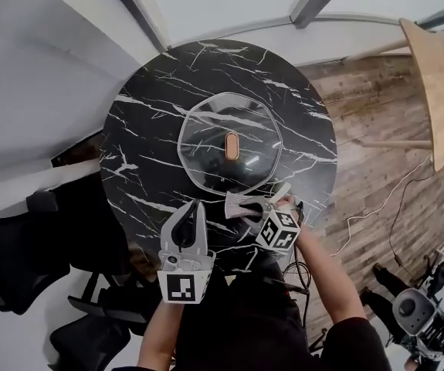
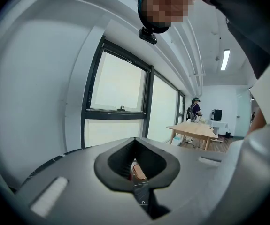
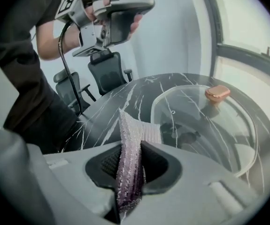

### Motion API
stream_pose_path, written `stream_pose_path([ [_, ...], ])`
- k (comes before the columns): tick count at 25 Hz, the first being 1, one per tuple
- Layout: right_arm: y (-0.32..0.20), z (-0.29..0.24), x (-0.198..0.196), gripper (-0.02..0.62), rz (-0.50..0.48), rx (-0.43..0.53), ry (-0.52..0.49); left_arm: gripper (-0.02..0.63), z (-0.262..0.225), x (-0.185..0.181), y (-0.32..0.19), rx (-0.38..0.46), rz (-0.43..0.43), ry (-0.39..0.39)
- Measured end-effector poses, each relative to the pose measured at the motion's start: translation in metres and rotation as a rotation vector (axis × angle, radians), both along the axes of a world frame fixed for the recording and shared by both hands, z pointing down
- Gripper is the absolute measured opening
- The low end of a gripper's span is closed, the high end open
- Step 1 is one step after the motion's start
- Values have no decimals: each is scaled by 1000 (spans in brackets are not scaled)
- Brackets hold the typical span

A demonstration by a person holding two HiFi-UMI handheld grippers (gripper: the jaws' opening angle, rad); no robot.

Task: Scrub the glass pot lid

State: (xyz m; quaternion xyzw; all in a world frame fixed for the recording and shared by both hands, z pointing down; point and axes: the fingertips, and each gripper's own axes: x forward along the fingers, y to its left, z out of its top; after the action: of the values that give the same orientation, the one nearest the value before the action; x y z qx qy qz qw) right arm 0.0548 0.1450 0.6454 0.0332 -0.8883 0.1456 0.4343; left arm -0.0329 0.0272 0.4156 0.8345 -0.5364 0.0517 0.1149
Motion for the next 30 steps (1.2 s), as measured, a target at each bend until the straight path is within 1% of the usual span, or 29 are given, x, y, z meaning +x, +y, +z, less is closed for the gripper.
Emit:
stream_pose_path([
  [6, 10, -5, -5, 77, 92, -94, -31, 3, -26, -5, -2, 23, -30, 23],
  [10, 17, -14, -4, 75, 109, -155, -42, 3, -42, 1, -1, 47, -9, 35],
  [12, 15, -22, -3, 74, 114, -160, -52, 3, -44, 1, -4, 53, 1, 28],
  [13, 13, -29, -2, 74, 119, -148, -68, 3, -44, 0, -5, 55, -2, 32],
  [16, 0, -54, -1, 74, 168, -49, -131, 3, -39, -4, -6, 29, -5, 32],
  [19, -35, -79, 2, 74, 270, 137, -156, 3, -28, -12, -3, -19, 1, 4],
  [22, -88, -99, 17, 74, 396, 338, -121, 3, -27, -12, -7, -8, 3, 0],
  [24, -123, -107, 23, 74, 442, 448, -82, 3, -27, -12, -11, -1, 6, 2],
  [25, -139, -109, 23, 74, 444, 496, -62, 3, -26, -12, -12, -1, 5, 4],
  [27, -163, -112, 16, 74, 417, 574, -29, 3, -27, -12, -12, 1, 8, 7],
  [30, -193, -105, 2, 74, 346, 624, 14, 3, -29, -11, -16, 3, 15, 8],
])
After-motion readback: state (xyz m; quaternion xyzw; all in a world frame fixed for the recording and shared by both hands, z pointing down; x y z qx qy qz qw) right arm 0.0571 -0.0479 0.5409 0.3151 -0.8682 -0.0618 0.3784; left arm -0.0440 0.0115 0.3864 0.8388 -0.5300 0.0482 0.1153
